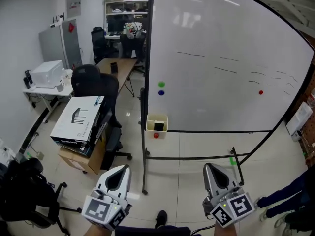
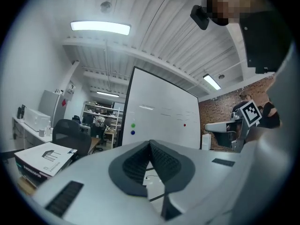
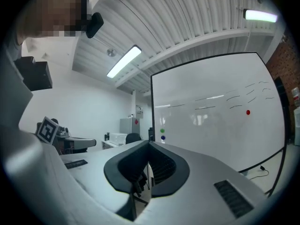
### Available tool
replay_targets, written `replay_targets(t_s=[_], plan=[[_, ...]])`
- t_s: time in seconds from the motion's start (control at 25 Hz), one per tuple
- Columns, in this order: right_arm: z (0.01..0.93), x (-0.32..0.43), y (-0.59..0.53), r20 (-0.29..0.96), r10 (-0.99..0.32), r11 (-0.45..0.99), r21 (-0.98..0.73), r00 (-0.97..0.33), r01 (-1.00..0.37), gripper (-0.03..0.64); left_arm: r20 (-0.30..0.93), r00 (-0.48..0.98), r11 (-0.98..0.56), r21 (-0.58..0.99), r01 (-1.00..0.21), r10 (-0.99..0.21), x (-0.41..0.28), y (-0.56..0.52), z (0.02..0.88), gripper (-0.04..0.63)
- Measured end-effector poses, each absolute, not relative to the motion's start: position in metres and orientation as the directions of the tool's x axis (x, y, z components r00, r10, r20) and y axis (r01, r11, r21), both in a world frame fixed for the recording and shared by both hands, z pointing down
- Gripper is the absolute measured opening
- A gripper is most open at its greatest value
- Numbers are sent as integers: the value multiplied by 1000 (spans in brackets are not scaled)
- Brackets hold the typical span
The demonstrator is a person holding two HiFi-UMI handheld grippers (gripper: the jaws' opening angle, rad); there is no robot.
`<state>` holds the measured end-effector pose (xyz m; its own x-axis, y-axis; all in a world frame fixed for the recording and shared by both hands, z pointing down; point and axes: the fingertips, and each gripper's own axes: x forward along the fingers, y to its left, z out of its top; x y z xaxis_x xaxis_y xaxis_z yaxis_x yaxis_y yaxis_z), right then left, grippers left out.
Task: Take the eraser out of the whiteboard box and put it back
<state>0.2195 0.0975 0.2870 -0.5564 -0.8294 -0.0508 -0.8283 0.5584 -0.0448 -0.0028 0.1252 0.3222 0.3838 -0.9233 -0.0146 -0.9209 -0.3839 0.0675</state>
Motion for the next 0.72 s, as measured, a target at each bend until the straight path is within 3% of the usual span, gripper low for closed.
replay_targets(t_s=[0.48,0.72], plan=[[294,209,-21,-46,-774,632,-34,-631,-774,15,-1,298,-298,18,-954,-955,-9,14,316,15],[303,179,-55,-31,-770,638,-29,-638,-769,15,16,342,-342,14,-939,-939,-24,-26,325,15]])
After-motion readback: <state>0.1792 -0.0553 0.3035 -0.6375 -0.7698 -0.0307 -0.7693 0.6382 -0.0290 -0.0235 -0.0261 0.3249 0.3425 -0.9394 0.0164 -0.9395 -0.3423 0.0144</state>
